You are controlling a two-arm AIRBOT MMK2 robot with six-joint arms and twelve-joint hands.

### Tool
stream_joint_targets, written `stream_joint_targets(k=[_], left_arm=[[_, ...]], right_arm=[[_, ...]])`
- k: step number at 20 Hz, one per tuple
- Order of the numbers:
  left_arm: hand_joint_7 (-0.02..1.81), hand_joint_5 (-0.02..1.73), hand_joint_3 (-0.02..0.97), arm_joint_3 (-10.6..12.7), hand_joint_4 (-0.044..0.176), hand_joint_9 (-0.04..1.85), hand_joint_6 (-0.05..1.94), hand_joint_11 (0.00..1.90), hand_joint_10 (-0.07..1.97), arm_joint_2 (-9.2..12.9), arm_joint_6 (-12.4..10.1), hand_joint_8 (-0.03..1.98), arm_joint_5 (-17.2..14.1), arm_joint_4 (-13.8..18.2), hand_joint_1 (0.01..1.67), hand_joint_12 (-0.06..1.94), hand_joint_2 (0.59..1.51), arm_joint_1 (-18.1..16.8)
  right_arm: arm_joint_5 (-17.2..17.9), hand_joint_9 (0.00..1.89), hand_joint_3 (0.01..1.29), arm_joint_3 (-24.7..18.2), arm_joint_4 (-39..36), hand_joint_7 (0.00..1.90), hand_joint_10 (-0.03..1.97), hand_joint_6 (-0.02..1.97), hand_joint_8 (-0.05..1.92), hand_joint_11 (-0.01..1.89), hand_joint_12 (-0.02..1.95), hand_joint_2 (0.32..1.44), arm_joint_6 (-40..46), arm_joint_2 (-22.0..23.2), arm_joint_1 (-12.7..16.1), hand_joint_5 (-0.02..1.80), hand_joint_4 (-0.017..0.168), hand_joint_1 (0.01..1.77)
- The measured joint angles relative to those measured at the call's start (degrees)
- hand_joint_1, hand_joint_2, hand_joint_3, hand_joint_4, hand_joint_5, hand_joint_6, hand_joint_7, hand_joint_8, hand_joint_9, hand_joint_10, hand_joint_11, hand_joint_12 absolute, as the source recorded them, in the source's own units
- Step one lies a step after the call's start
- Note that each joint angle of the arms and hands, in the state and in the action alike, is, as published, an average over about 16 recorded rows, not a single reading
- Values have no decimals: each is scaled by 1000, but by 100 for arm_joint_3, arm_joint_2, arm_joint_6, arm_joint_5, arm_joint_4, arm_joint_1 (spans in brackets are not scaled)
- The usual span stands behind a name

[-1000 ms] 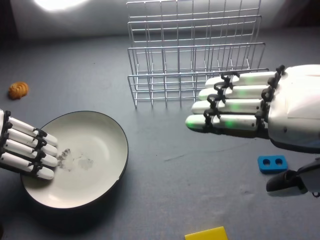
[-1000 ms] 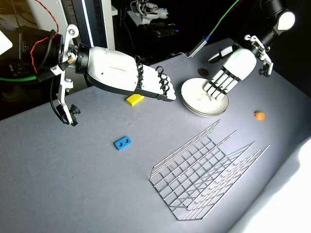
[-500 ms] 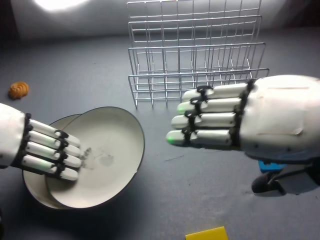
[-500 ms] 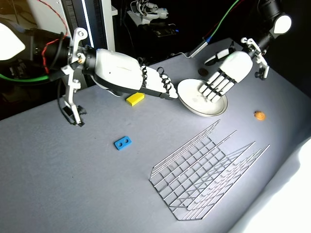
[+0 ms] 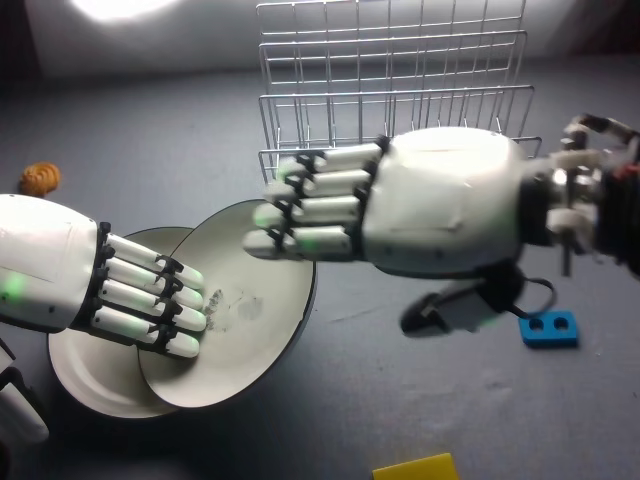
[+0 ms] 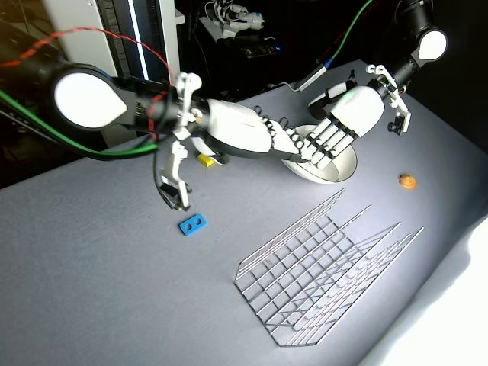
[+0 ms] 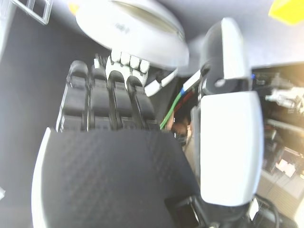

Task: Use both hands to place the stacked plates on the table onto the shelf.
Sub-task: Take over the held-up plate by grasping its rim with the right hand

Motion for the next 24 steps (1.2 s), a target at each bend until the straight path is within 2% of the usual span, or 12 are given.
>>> stream_joint_targets(k=[6, 12, 18, 24], left_arm=[[-11, 22, 21, -65, 0, 22, 7, 14, 3, -4, -4, -19, 54, -2, 19, 6, 1114, -45], [-11, 29, 22, -59, -1, 22, 2, 14, 3, -9, -3, -19, 58, -3, 19, 6, 1119, -45], [-11, 33, 22, -48, -2, 22, -1, 15, 4, -12, -3, -20, 60, -7, 19, 6, 1137, -45], [-11, 28, 22, -28, -4, 22, -1, 15, 4, -14, -22, -20, 58, -8, 19, 6, 1160, -63]], right_arm=[[-52, 29, 24, 574, 1, 28, 8, 21, 13, 26, 153, 1002, -109, -783, 160, 42, 0, 1044], [-112, 152, 23, 1092, -2, 146, 22, 21, 13, 43, 556, 1030, -195, -1438, 203, 154, 0, 1064], [-119, 466, 22, 1545, -24, 446, 36, 33, 14, 215, 919, 1035, -250, -1938, 162, 414, 0, 1071], [4, 879, 20, 1793, -59, 774, 28, 236, 188, 544, 1014, 980, -296, -2187, 123, 686, -2, 1080]])
